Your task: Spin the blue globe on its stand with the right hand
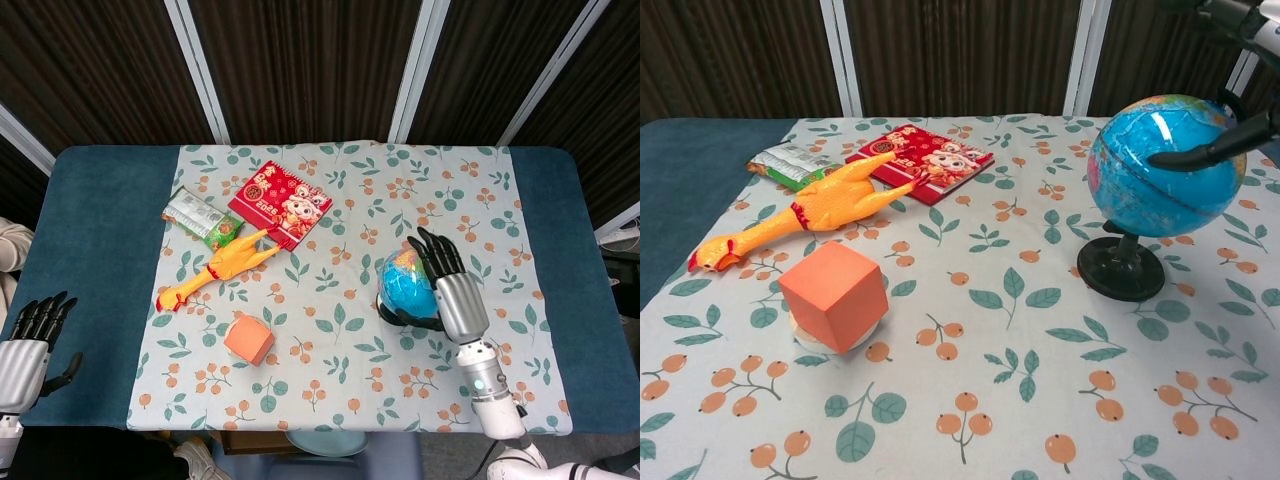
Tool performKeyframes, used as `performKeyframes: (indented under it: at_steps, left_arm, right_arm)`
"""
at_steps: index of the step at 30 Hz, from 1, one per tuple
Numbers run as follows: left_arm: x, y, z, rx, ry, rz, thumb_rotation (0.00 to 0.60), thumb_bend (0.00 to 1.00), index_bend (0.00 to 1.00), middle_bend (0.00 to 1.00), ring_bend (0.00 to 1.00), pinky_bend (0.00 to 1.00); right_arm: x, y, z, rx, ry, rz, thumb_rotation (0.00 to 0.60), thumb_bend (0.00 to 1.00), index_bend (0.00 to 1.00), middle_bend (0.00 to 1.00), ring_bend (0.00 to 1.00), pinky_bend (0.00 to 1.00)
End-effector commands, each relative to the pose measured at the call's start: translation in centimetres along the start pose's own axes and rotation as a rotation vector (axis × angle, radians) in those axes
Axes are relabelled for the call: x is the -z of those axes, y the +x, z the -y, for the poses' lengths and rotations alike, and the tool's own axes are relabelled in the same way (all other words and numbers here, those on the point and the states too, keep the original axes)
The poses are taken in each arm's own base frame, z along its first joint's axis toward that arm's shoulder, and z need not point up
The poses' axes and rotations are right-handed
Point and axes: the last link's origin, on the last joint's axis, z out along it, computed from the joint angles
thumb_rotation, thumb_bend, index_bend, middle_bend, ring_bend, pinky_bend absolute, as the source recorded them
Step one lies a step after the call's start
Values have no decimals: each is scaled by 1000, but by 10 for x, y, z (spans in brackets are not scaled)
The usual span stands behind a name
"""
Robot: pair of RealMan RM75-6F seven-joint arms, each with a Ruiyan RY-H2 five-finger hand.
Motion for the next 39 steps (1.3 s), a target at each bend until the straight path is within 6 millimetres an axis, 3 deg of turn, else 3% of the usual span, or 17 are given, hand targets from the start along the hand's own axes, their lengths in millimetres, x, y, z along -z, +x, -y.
performKeyframes:
  at_steps: [1, 39]
  left_arm:
    - [0, -1, 0, -3, -1, 5, 600, 415, 32, 0, 0, 1]
    - [-4, -12, -4, -39, 18, 50, 600, 416, 35, 0, 0, 4]
  right_arm:
    - [0, 1, -4, 9, -12, 5, 600, 155, 0, 0, 0, 0]
    - [13, 31, -90, 136, -230, 41, 600, 155, 0, 0, 0, 0]
